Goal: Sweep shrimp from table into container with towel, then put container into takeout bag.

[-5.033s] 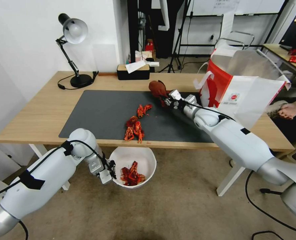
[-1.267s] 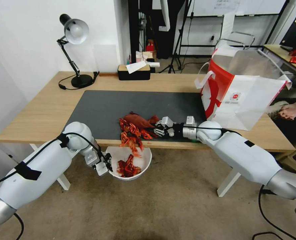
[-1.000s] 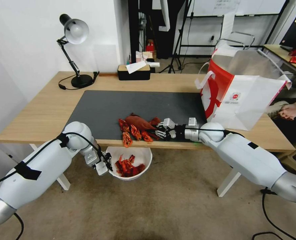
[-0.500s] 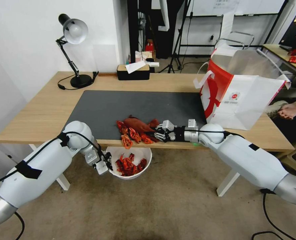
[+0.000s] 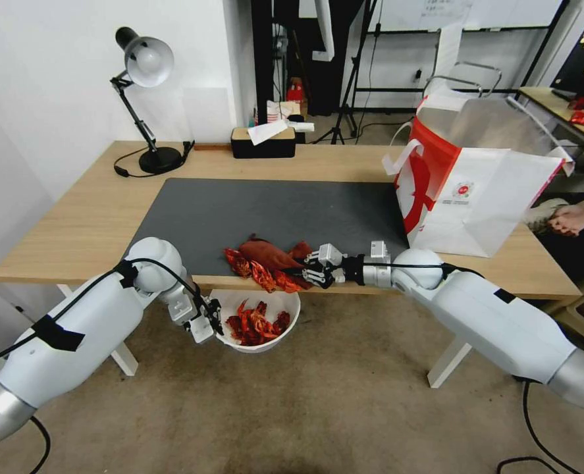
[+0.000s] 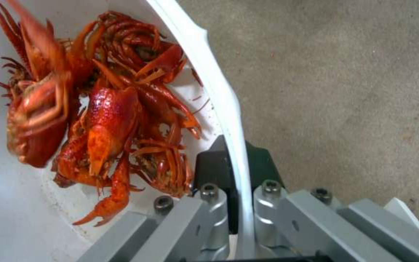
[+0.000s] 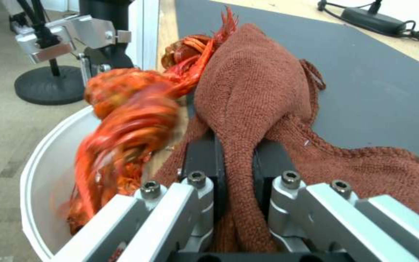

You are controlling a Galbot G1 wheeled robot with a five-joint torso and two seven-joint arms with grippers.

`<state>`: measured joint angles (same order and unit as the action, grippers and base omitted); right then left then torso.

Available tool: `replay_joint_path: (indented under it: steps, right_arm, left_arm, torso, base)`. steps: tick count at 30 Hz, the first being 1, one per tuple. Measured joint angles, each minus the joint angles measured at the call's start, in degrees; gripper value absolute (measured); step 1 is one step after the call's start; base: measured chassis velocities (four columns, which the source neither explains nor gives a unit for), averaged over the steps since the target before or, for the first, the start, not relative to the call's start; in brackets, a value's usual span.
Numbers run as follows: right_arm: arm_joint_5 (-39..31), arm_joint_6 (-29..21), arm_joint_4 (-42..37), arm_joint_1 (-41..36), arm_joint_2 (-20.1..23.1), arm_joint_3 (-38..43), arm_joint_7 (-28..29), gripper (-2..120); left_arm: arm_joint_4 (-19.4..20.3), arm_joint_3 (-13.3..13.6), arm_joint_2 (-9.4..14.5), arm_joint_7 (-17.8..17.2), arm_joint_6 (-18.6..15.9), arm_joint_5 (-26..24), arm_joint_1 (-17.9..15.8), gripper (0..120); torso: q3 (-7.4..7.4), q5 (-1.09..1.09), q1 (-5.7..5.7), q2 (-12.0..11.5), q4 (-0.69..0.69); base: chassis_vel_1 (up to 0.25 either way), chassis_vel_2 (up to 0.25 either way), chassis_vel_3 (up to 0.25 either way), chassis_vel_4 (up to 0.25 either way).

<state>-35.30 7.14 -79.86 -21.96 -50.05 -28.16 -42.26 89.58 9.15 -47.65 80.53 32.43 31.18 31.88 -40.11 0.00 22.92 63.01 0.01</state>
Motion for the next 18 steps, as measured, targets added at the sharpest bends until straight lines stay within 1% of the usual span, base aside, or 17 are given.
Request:
replay_joint_path:
  steps: [18]
  right_arm:
    - [-0.29,-0.15,-3.78,-1.78,2.39,0.1,-0.14,8]
  left_arm:
    - [-0.67,0.79,-0.49,0.0,0.0,-0.06,-1.04,0]
  torso:
    - [0.0,0.0,0.0,0.01,0.0]
  base:
    - [0.0,0.0,0.0,0.0]
